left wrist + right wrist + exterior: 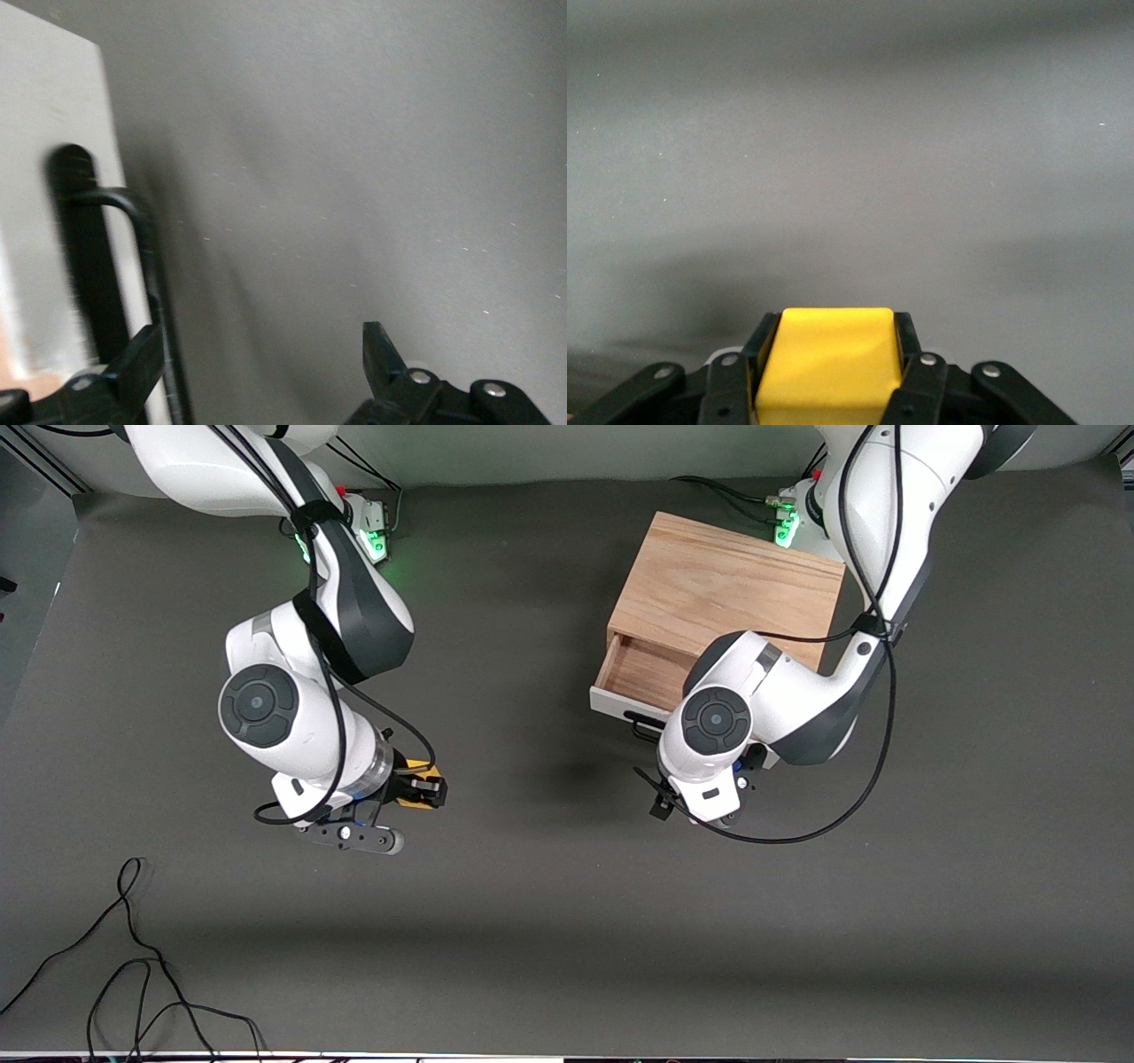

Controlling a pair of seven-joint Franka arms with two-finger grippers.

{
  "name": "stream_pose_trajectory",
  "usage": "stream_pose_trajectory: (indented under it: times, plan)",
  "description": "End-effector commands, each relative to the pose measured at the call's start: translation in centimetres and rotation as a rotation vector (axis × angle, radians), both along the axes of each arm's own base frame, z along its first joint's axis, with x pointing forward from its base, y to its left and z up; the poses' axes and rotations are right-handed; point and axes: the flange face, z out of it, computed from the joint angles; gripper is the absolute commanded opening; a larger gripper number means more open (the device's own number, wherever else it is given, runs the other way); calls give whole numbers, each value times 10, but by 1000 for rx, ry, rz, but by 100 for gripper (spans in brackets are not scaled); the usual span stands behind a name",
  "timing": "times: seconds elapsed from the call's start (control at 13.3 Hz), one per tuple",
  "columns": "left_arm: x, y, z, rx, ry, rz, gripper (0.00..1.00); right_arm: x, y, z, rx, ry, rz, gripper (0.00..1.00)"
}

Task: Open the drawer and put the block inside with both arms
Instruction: 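Lift the yellow cube with the right gripper toward the drawer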

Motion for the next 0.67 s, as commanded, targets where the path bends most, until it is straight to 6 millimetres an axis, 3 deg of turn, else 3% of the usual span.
stream_pose_trajectory:
  times: [0.0, 0.3, 0.45, 0.6]
  plan:
    - [-6, 2, 8, 69, 45, 8, 100, 0, 9, 7, -17, -9, -17, 0]
    - [-5, 0, -20, 61, 63, 11, 100, -2, 13, 10, -16, -9, -75, 0]
    - [-5, -1, -28, 60, 70, 7, 100, -16, 40, 10, -19, -9, -75, 0]
    - [-2, -3, -33, 46, 56, 9, 100, -18, 45, 8, -27, -8, -91, 0]
